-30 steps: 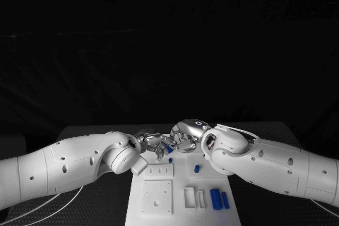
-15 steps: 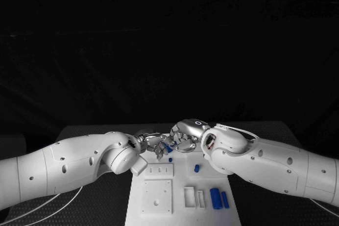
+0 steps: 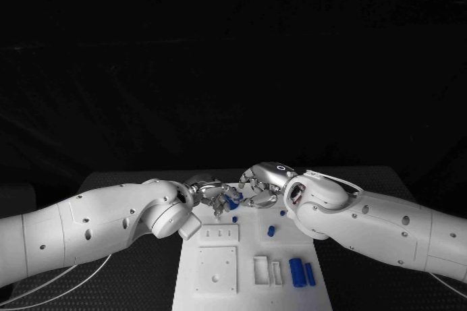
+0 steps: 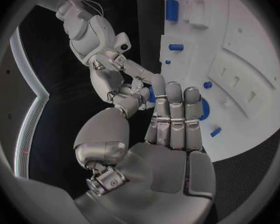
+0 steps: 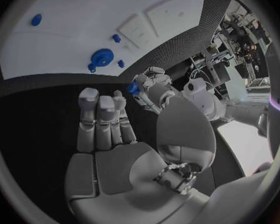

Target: Assemble the parts on the task board

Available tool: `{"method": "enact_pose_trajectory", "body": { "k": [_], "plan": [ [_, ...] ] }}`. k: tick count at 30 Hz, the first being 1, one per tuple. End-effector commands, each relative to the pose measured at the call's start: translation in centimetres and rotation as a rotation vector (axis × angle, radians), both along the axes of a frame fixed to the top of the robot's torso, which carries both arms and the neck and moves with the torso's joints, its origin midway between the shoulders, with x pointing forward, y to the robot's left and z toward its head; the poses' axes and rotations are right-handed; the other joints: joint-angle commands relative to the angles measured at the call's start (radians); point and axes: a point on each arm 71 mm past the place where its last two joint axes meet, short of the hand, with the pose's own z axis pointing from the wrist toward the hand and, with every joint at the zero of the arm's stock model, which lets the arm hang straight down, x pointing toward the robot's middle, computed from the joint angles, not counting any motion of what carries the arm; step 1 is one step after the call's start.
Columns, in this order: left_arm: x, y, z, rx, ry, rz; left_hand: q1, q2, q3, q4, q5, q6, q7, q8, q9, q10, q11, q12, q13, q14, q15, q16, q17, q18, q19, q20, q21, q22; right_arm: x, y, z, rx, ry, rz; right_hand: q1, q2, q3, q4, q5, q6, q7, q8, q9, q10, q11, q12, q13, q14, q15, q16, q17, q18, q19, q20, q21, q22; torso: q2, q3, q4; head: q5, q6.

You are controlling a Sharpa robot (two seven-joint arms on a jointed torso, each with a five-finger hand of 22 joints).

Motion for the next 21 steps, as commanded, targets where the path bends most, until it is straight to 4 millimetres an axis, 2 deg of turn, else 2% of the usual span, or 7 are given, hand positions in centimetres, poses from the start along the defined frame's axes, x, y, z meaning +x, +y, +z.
{"method": "enact_pose_trajectory", "body": {
  "k": [1,4,8,11,15,19,21],
  "plan": [
    [0.0,0.0,0.1,0.055,-0.041,-0.044,0.001,0.011,0.001,-0.006,0.008,0.083,-0.043,0.004,0.004,0.009,-0.001,0.005,0.001,0.003,-0.004,0.006,-0.001,0.008,0.002,-0.068,0.004,0.008,-0.1,-0.7,0.5,0.083,-0.026,-0.004,-0.003,-0.012,-0.017,0.004,0.030,-0.045,0.033,-0.008,-0.002,-0.013,0.002,-0.003,-0.004,-0.005,0.007,-0.004,0.002,0.042,-0.011,0.001,-0.007,0.002,0.001,0.0013,-0.0013,0.002,-0.001],
    [0.1,0.4,0.0,0.122,-0.058,-0.064,0.000,0.010,0.002,-0.007,0.010,0.085,-0.045,0.005,0.006,0.012,-0.002,0.006,0.002,0.005,-0.006,0.009,-0.002,0.008,0.003,-0.069,0.006,0.008,0.2,-2.2,0.6,0.138,-0.021,-0.033,-0.012,-0.013,-0.045,0.015,0.091,-0.048,0.035,-0.006,-0.001,-0.017,0.003,0.001,-0.010,-0.008,0.009,-0.004,0.003,0.042,-0.013,0.003,-0.011,0.004,0.000,0.0015,-0.0009,0.005,-0.003],
    [0.2,1.1,-0.3,0.223,-0.070,-0.076,-0.004,0.006,0.004,-0.012,0.028,0.094,-0.049,0.008,0.013,0.023,-0.007,0.011,0.004,0.014,-0.013,0.020,-0.001,0.008,0.011,-0.074,0.014,0.009,1.0,-4.7,1.0,0.201,-0.001,-0.094,-0.013,-0.010,-0.059,0.023,0.133,-0.049,0.035,-0.005,-0.001,-0.019,0.003,0.003,-0.017,-0.011,0.009,-0.006,0.002,0.042,-0.015,0.003,-0.016,0.005,-0.001,0.0017,-0.0009,0.009,-0.007],
    [0.3,1.6,-0.7,0.293,-0.062,-0.080,-0.015,0.002,0.003,-0.018,0.087,0.111,-0.056,0.014,0.022,0.040,-0.014,0.021,0.009,0.026,-0.020,0.037,0.001,0.008,0.019,-0.079,0.027,0.011,2.2,-6.9,1.5,0.254,0.016,-0.165,-0.009,-0.006,-0.065,0.026,0.168,-0.047,0.034,-0.002,0.000,-0.021,0.003,0.005,-0.021,-0.012,0.008,-0.007,0.001,0.042,-0.016,0.003,-0.019,0.005,-0.001,0.0028,-0.0030,0.013,-0.011],
    [0.1,2.1,-1.7,0.404,-0.061,-0.114,-0.034,0.003,0.000,-0.024,0.145,0.134,-0.068,0.024,0.037,0.061,-0.025,0.042,0.021,0.043,-0.028,0.067,0.011,0.009,0.029,-0.086,0.046,0.016,3.8,-9.3,1.9,0.303,0.037,-0.246,-0.001,-0.001,-0.066,0.025,0.193,-0.046,0.034,-0.001,0.000,-0.024,0.002,0.005,-0.026,-0.016,0.008,-0.010,0.000,0.042,-0.020,0.001,-0.023,0.006,-0.004,0.0042,-0.0057,0.016,-0.019],
    [-0.2,2.3,-2.4,0.487,-0.058,-0.139,-0.058,0.007,0.001,-0.025,0.184,0.157,-0.079,0.034,0.055,0.076,-0.037,0.070,0.037,0.055,-0.036,0.101,0.022,0.012,0.038,-0.094,0.072,0.021,5.2,-10.8,2.5,0.321,0.037,-0.300,0.004,0.004,-0.069,0.025,0.220,-0.047,0.034,0.000,0.000,-0.026,0.003,0.006,-0.031,-0.017,0.008,-0.011,-0.001,0.042,-0.021,0.001,-0.026,0.007,-0.008,0.0070,-0.0077,0.023,-0.032],
    [-0.3,2.4,-2.9,0.531,-0.065,-0.149,-0.070,0.010,0.008,-0.025,0.188,0.166,-0.084,0.038,0.065,0.080,-0.042,0.086,0.047,0.059,-0.041,0.118,0.027,0.013,0.042,-0.098,0.086,0.021,5.7,-11.3,2.8,0.321,0.035,-0.317,0.007,0.006,-0.070,0.023,0.233,-0.048,0.035,0.000,0.000,-0.028,0.003,0.007,-0.032,-0.018,0.009,-0.011,-0.001,0.042,-0.022,0.000,-0.027,0.008,-0.010,0.0090,-0.0080,0.027,-0.040]
  ]
}}
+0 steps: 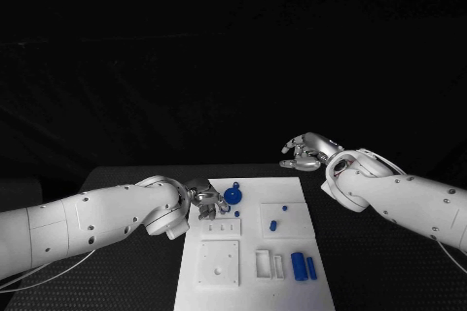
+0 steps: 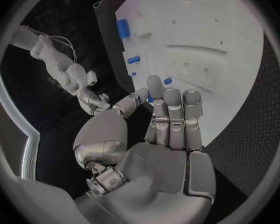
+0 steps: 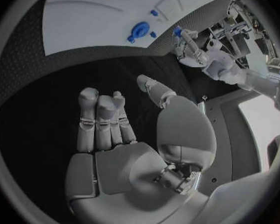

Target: Assemble the parts on the task board

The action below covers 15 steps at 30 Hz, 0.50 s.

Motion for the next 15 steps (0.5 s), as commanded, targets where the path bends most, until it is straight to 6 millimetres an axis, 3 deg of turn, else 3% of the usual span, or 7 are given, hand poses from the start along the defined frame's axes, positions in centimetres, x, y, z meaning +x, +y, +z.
{"method": "enact_pose_trajectory", "body": {
  "k": [1,3,6,9,15],
  "plan": [
    [-0.20,0.13,-0.70,0.167,-0.009,-0.057,-0.014,0.005,0.017,-0.003,0.005,0.155,-0.080,0.004,0.013,0.005,-0.003,0.018,0.011,0.010,-0.009,0.018,0.004,0.014,0.005,-0.085,0.016,0.021,0.70,-0.44,0.33,0.067,0.016,-0.020,0.006,0.005,-0.006,-0.002,0.013,-0.026,0.023,0.005,0.001,-0.008,0.000,0.004,-0.002,-0.008,-0.002,-0.003,-0.001,0.046,-0.006,-0.002,-0.006,0.008,-0.006,0.0045,-0.0022,0.011,-0.018],
    [-0.32,0.16,-1.07,0.190,-0.006,-0.052,-0.022,-0.001,0.047,-0.002,-0.016,0.163,-0.084,0.009,0.024,0.005,-0.007,0.036,0.020,0.013,-0.011,0.032,0.005,0.014,0.006,-0.088,0.030,0.020,1.02,-0.53,0.39,0.063,0.016,-0.026,0.007,0.007,-0.007,-0.003,0.019,-0.026,0.024,0.005,0.001,-0.009,0.000,0.005,-0.003,-0.009,-0.002,-0.003,-0.001,0.046,-0.007,-0.002,-0.007,0.008,-0.009,0.0065,-0.0008,0.014,-0.024],
    [-0.32,-0.12,-1.12,0.230,-0.024,-0.066,-0.042,0.005,0.067,-0.002,-0.016,0.167,-0.085,0.014,0.032,0.001,-0.010,0.051,0.027,0.016,-0.011,0.043,0.003,0.014,0.007,-0.088,0.035,0.018,1.26,-0.45,0.33,0.060,0.020,-0.029,0.012,0.009,-0.005,-0.005,0.025,-0.026,0.024,0.005,0.001,-0.010,0.000,0.006,-0.005,-0.009,-0.002,-0.004,-0.001,0.046,-0.008,-0.002,-0.008,0.009,-0.011,0.0078,0.0010,0.020,-0.028],
    [-0.37,-0.47,-1.18,0.247,-0.023,-0.081,-0.048,0.005,0.075,-0.002,-0.015,0.170,-0.088,0.018,0.037,0.001,-0.012,0.061,0.031,0.019,-0.011,0.051,0.002,0.014,0.011,-0.088,0.038,0.018,1.42,-0.26,0.37,0.059,0.021,-0.029,0.015,0.012,-0.003,-0.006,0.038,-0.026,0.024,0.006,0.000,-0.010,0.000,0.007,-0.007,-0.010,-0.001,-0.003,-0.001,0.046,-0.008,-0.002,-0.009,0.010,-0.013,0.0093,0.0017,0.024,-0.040],
    [-0.27,-0.80,-1.20,0.283,-0.039,-0.103,-0.059,0.007,0.084,-0.002,-0.015,0.176,-0.093,0.026,0.047,0.002,-0.016,0.082,0.041,0.024,-0.012,0.067,0.003,0.015,0.017,-0.089,0.047,0.020,1.45,-0.04,0.37,0.057,0.028,-0.025,0.019,0.014,-0.001,-0.008,0.063,-0.027,0.024,0.006,0.000,-0.012,0.000,0.010,-0.010,-0.010,-0.001,-0.003,-0.001,0.046,-0.008,-0.001,-0.010,0.011,-0.013,0.0082,0.0033,0.022,-0.046]
  ]
}}
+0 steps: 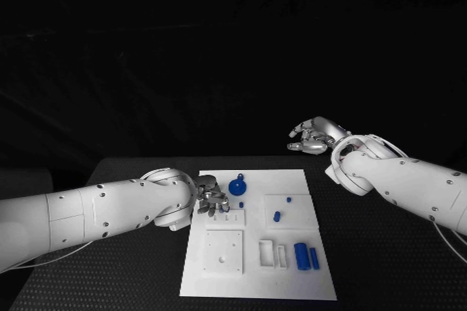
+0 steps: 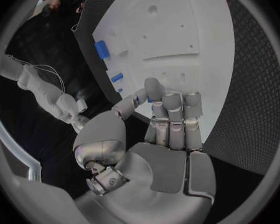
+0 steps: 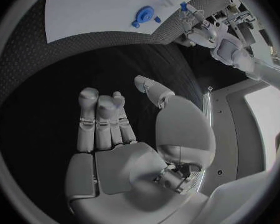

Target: Assemble the parts on the task board

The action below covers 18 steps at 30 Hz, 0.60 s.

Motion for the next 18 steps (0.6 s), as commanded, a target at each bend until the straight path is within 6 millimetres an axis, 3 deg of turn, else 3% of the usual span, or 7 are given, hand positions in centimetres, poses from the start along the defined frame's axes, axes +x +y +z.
{"method": "enact_pose_trajectory", "body": {
  "k": [1,6,11,18],
  "plan": [
    [0.0,-0.1,-0.1,0.071,-0.006,-0.031,-0.005,0.010,0.018,0.010,0.003,0.176,-0.092,0.010,0.005,0.001,-0.010,0.010,0.005,0.018,-0.009,0.010,0.000,0.015,0.006,-0.084,0.006,0.021,0.0,0.2,0.0,0.007,0.012,0.014,0.008,0.003,0.002,-0.005,0.005,-0.018,0.022,0.006,0.000,-0.006,-0.001,0.005,-0.002,-0.007,0.002,-0.003,-0.001,0.046,-0.007,-0.003,-0.006,0.012,-0.001,-0.0002,0.0010,0.003,-0.005],
    [0.0,-0.6,-0.2,0.074,0.004,-0.045,-0.024,0.018,0.021,0.011,0.002,0.183,-0.096,0.017,0.014,0.000,-0.014,0.031,0.015,0.019,-0.009,0.027,0.001,0.015,0.009,-0.085,0.015,0.022,-0.1,0.4,0.0,0.007,0.014,0.018,0.011,0.004,0.003,-0.007,0.022,-0.018,0.022,0.007,-0.001,-0.008,-0.001,0.007,-0.004,-0.007,0.003,-0.003,-0.001,0.046,-0.007,-0.002,-0.007,0.013,0.000,0.0006,-0.0009,0.005,-0.010],
    [-0.1,-1.0,-0.5,0.076,0.007,-0.051,-0.037,0.025,0.022,0.013,-0.003,0.185,-0.097,0.019,0.019,-0.003,-0.015,0.043,0.020,0.018,-0.010,0.036,0.000,0.016,0.009,-0.084,0.020,0.021,-0.2,0.5,0.0,0.004,0.021,0.024,0.013,0.006,0.005,-0.008,0.038,-0.018,0.022,0.007,-0.001,-0.009,-0.001,0.009,-0.006,-0.008,0.003,-0.003,-0.001,0.046,-0.007,-0.002,-0.007,0.014,0.001,-0.0012,-0.0014,0.006,-0.016],
    [0.0,-1.1,-1.1,0.097,-0.014,-0.057,-0.065,0.037,0.021,0.023,-0.035,0.190,-0.100,0.022,0.025,-0.008,-0.017,0.060,0.025,0.018,-0.010,0.048,-0.005,0.017,0.013,-0.084,0.025,0.019,-0.3,0.8,0.0,0.001,0.027,0.032,0.015,0.008,0.007,-0.009,0.065,-0.019,0.022,0.008,-0.001,-0.011,-0.001,0.012,-0.010,-0.008,0.003,-0.003,-0.001,0.046,-0.007,-0.002,-0.008,0.016,0.001,-0.0010,-0.0004,0.004,-0.020]
  ]
}}
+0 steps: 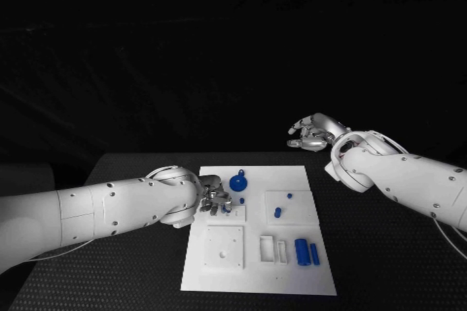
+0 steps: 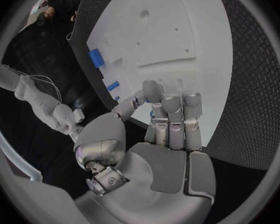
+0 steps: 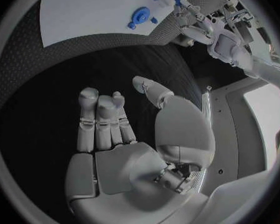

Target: Assemble the parts on the task board

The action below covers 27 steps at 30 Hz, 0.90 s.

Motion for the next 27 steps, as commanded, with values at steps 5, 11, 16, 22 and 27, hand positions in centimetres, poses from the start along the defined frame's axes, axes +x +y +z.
{"method": "enact_pose_trajectory", "body": {
  "k": [5,11,16,22,27],
  "plan": [
    [0.02,-0.13,-0.37,0.040,-0.023,-0.026,-0.013,0.013,0.020,0.029,-0.030,0.189,-0.098,0.004,0.004,-0.007,-0.010,0.015,0.003,0.007,-0.006,0.011,-0.006,0.018,0.010,-0.079,0.007,0.017,-0.11,0.20,-0.05,-0.008,0.015,0.015,0.009,0.002,0.002,-0.005,0.016,-0.014,0.021,0.003,-0.002,-0.008,0.003,0.006,-0.003,-0.005,0.000,-0.003,-0.001,0.046,-0.006,-0.003,-0.004,0.016,0.001,-0.0005,0.0006,-0.001,-0.006],
    [-0.03,-0.13,-0.70,0.050,-0.032,-0.028,-0.013,0.015,0.021,0.030,-0.032,0.190,-0.099,0.004,0.005,-0.007,-0.011,0.017,0.004,0.008,-0.006,0.013,-0.007,0.018,0.011,-0.079,0.008,0.018,-0.12,0.23,-0.06,-0.009,0.016,0.016,0.008,0.002,0.003,-0.005,0.025,-0.014,0.022,0.003,-0.002,-0.008,0.003,0.007,-0.004,-0.005,0.000,-0.003,-0.002,0.046,-0.006,-0.003,-0.005,0.017,0.001,-0.0012,0.0011,-0.001,-0.010],
    [-0.03,-0.01,-0.76,0.054,-0.031,-0.027,-0.019,0.023,0.032,0.045,-0.089,0.186,-0.099,0.002,0.008,-0.013,-0.011,0.021,0.002,0.006,-0.007,0.016,-0.014,0.020,0.011,-0.080,0.009,0.017,-0.14,0.31,-0.08,-0.010,0.019,0.018,0.009,0.003,0.003,-0.005,0.028,-0.014,0.022,0.003,-0.002,-0.008,0.003,0.008,-0.005,-0.005,0.000,-0.003,-0.002,0.046,-0.005,-0.003,-0.005,0.017,0.000,-0.0010,0.0006,-0.003,-0.011],
    [-0.07,-0.05,-0.77,0.052,-0.033,-0.026,-0.019,0.023,0.033,0.046,-0.091,0.186,-0.099,0.002,0.008,-0.013,-0.011,0.022,0.002,0.006,-0.008,0.016,-0.015,0.020,0.010,-0.080,0.009,0.017,-0.15,0.28,-0.08,-0.010,0.019,0.019,0.008,0.003,0.003,-0.005,0.033,-0.013,0.022,0.003,-0.002,-0.009,0.003,0.009,-0.006,-0.005,0.000,-0.003,-0.002,0.046,-0.005,-0.003,-0.005,0.017,0.000,-0.0009,0.0010,-0.003,-0.012],
    [0.00,-0.02,-0.73,0.056,-0.052,-0.025,-0.017,0.018,0.038,0.048,-0.097,0.184,-0.099,0.001,0.009,-0.014,-0.011,0.023,0.001,0.005,-0.008,0.017,-0.017,0.021,0.010,-0.080,0.010,0.017,-0.16,0.27,-0.08,-0.011,0.020,0.019,0.008,0.004,0.003,-0.005,0.037,-0.013,0.022,0.003,-0.002,-0.009,0.003,0.009,-0.006,-0.005,0.000,-0.003,-0.002,0.046,-0.005,-0.003,-0.005,0.017,0.000,-0.0012,0.0011,-0.002,-0.011]
  ]
}}
